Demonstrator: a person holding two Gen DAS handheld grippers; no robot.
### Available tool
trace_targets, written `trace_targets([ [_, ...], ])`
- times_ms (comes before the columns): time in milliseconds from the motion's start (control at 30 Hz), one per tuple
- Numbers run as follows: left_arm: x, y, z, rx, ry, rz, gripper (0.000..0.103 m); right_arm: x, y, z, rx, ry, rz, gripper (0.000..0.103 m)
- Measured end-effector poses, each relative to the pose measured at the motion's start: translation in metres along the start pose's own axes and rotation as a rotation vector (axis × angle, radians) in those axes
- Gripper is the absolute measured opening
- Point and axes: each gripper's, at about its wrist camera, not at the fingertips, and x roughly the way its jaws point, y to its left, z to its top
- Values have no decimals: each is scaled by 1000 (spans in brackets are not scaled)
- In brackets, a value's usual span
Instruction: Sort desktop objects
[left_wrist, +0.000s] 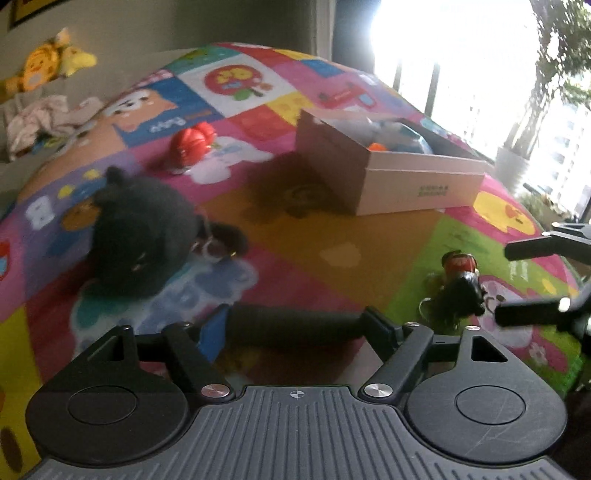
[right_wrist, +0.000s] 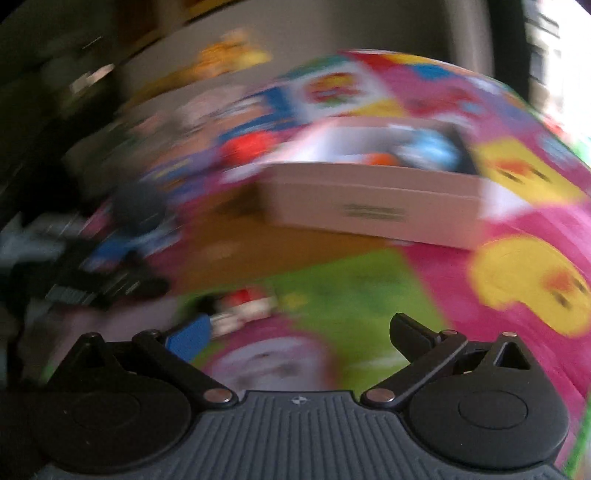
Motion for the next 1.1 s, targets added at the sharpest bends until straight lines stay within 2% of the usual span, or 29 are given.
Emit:
trace_targets([
  [100, -6, 3, -5, -18, -6, -14, 93, 9, 26, 6, -141, -14, -14, 103],
  [233, -12, 2, -11, -15, -15, -42, 96, 26, 28, 14, -144, 24, 2, 103],
  [300, -14, 3, -13, -21, -16, -52, 96, 31, 24, 16, -127, 42, 5, 99],
  [367, -15, 3, -14, -21, -13, -54, 96, 37, 23, 15, -114, 70, 4, 79],
  [400, -15, 2, -15, -17, -12, -52, 96, 37, 24, 14, -111, 68, 2, 78],
  [467, -14, -1, -15, -7, -10, -43, 96, 34, 27, 13, -120, 66, -4, 65],
  [667, -10, -12, -14, 22, -2, -13, 95, 27, 28, 11, -119, 75, -20, 65],
  [733, -6, -19, -12, 63, -2, 14, 92, 22, 25, 13, -99, 71, -13, 65],
  [767, -3, -23, -9, 91, 0, 29, 84, 18, 23, 15, -92, 64, -8, 65],
  [800, -1, -26, -6, 111, 0, 34, 80, 13, 21, 17, -91, 50, -10, 65],
  [900, -1, -35, 16, 143, -16, -6, 80, -16, 13, 34, -93, -43, -31, 65],
  [1000, -11, -53, 50, 209, -120, -47, 80, -56, 1, 60, -99, -173, -64, 65],
  [1100, -17, -72, 95, 239, -244, -85, 80, -92, -15, 90, -77, -283, -135, 65],
])
